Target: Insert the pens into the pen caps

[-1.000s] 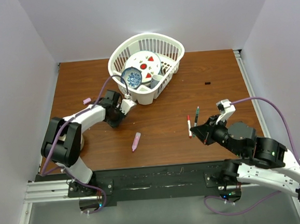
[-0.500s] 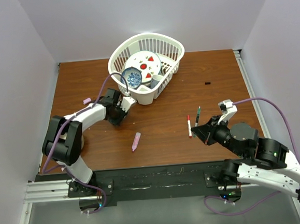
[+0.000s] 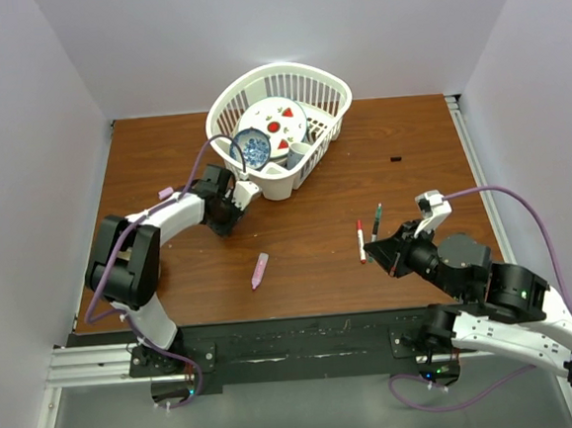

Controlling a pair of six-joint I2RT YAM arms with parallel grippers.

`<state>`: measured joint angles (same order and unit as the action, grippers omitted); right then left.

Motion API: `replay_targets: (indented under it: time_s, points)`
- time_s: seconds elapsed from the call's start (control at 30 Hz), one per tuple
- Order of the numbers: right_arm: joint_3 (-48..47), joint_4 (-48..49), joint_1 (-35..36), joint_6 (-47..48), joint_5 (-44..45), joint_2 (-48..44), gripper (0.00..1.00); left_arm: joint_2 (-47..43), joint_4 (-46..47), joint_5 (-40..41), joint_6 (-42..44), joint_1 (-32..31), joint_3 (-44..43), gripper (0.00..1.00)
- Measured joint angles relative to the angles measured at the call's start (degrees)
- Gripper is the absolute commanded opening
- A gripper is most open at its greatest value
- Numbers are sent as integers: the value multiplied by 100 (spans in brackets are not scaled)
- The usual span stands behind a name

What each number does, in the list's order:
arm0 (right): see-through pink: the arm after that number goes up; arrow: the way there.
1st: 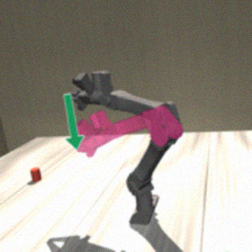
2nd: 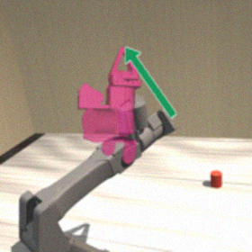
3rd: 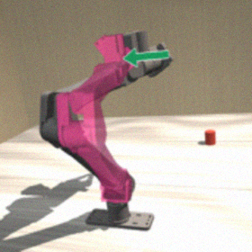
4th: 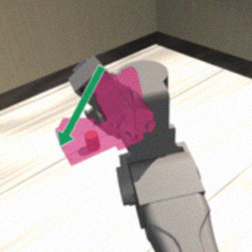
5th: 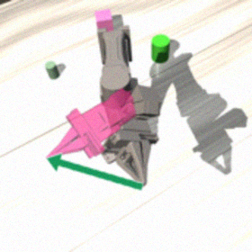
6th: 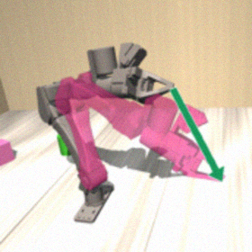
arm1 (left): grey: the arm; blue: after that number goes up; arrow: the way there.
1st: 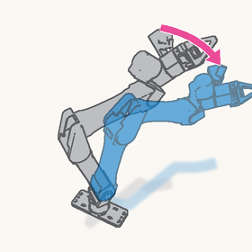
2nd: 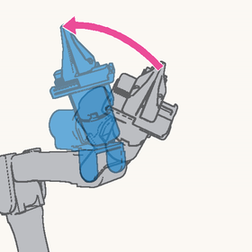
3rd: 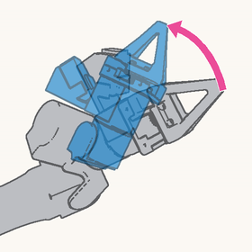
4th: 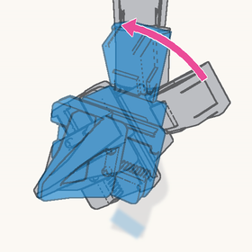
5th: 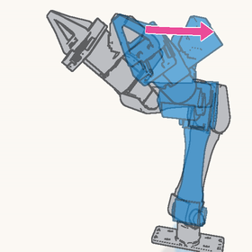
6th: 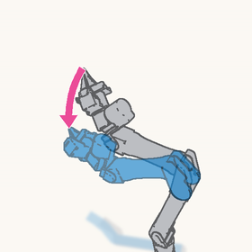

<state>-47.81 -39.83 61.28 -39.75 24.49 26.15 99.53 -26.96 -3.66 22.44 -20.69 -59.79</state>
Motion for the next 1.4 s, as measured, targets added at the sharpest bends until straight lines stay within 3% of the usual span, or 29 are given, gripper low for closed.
replay_targets:
  time_s: [0.2,0.4,0.73,1.0,1.17,1.4]
  points:
    - [0,-2,0,2,-2,79,0,-17,57,-20,-144,-9,72,27]
    - [0,2,0,-13,-48,85,0,-157,323,44,-317,-114,302,0]
    - [28,208,0,0,-323,289,0,-767,437,149,-890,-240,885,0]
    - [57,640,0,197,-640,540,0,-2601,396,-179,-1888,-260,1176,0]
    - [289,1370,0,415,-911,1029,0,-3960,1792,-1185,-3294,-361,1657,0]
    - [494,2601,-9,695,-1561,2282,0,-5278,4485,-1764,-5790,-734,2653,0]
